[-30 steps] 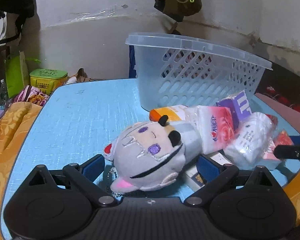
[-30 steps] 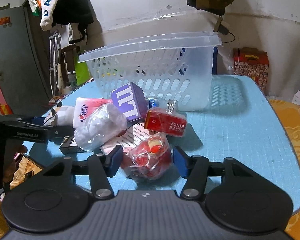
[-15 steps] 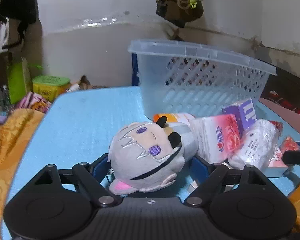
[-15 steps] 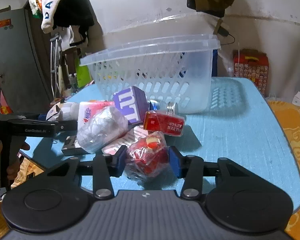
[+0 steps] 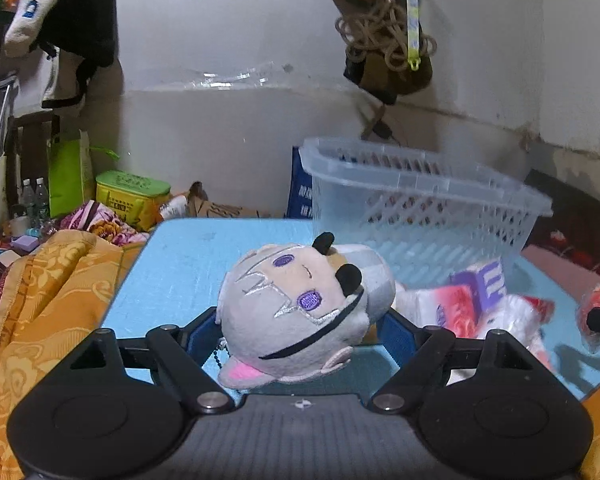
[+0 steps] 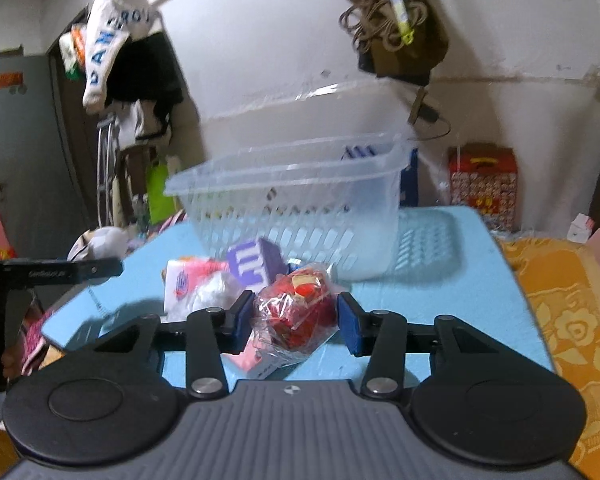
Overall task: Organize objects
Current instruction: 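Carry the doll and snack bag over the basket and release both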
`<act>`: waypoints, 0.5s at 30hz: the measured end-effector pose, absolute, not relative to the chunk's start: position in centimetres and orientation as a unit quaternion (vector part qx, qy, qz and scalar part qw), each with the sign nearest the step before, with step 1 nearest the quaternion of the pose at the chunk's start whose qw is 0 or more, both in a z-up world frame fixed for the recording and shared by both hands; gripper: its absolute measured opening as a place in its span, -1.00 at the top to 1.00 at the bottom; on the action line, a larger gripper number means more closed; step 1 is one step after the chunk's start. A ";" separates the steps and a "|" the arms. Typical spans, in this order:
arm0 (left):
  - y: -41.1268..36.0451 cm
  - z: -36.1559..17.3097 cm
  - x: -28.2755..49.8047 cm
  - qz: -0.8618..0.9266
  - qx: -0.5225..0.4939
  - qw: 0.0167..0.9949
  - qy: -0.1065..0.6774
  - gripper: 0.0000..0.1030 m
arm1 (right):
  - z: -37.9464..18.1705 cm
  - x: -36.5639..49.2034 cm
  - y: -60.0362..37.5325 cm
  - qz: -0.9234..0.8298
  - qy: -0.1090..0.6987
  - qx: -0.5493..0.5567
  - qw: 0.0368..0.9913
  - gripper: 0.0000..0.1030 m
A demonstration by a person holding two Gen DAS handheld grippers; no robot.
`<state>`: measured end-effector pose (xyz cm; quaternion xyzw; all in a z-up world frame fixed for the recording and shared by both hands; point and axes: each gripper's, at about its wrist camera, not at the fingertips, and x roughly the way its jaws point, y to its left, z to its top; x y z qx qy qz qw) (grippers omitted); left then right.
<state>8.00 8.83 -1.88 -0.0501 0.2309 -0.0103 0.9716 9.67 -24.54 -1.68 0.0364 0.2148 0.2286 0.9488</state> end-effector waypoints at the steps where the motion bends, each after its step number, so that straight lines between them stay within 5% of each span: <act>1: 8.8 -1.7 7.6 -0.011 -0.054 0.973 0.226 -0.66 | -1.6 9.6 -24.8 0.226 0.211 0.040 0.950 0.06; 15: 6.2 0.8 5.2 -0.041 -0.047 0.982 0.180 -0.66 | 0.4 8.3 -26.0 0.219 0.158 0.062 0.961 0.06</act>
